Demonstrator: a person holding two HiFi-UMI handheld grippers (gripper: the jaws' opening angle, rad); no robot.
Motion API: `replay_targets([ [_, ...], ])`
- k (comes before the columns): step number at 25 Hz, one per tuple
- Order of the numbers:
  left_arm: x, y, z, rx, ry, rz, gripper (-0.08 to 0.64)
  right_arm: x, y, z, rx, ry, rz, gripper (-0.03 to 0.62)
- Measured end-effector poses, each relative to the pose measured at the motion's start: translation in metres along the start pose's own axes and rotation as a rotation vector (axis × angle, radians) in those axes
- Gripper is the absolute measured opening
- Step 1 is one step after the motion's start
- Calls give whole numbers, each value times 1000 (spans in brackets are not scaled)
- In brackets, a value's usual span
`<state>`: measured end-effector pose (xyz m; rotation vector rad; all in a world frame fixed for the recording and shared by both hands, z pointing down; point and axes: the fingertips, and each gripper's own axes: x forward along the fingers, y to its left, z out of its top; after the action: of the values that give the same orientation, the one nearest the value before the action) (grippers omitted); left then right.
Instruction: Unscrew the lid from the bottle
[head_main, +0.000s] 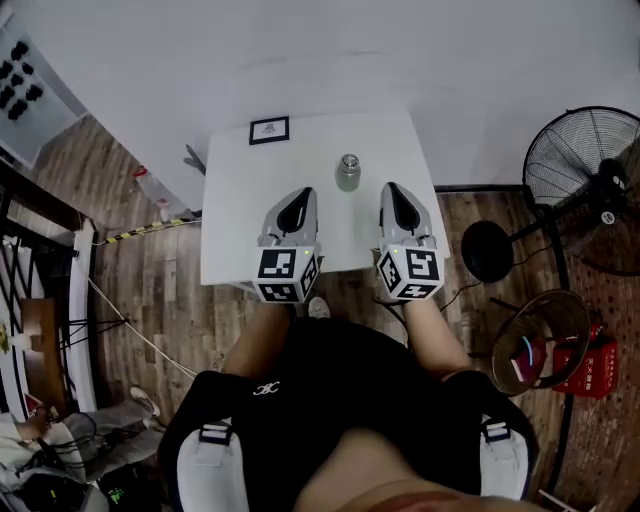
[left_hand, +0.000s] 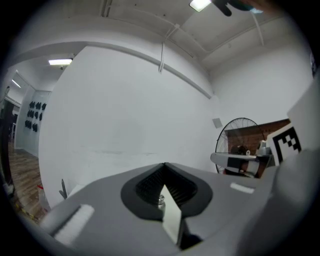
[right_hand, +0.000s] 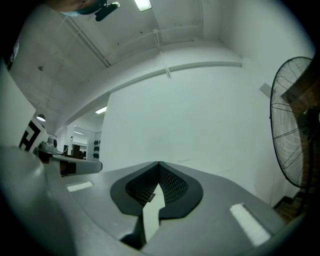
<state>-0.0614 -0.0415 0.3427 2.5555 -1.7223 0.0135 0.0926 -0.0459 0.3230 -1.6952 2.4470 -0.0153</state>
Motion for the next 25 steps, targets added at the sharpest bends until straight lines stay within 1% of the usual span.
replay_targets([
  [9,87,54,-15,-9,53,-81,54,83,-21,-35,-15,42,-67,2],
  [12,102,63,-26,-25,81,-114,54,93,-25,-48,-10,61,-104,2],
  [15,111,67,-39,-16,105,-145,54,94,-28,-57,-1,78,-131,2],
  [20,126,74,-61,-7,142,-153,54,103,-35,-77,-2,116,-136,2],
  [23,133,74,-76,-5,177,-163,54,111,-38,-91,-1,148,-109,5],
  [24,137,73,-81,1,186,-179,55,116,-37,-98,0,163,-90,21],
  [25,141,70,-87,7,196,-207,82,120,-36,-105,2,179,-68,62],
])
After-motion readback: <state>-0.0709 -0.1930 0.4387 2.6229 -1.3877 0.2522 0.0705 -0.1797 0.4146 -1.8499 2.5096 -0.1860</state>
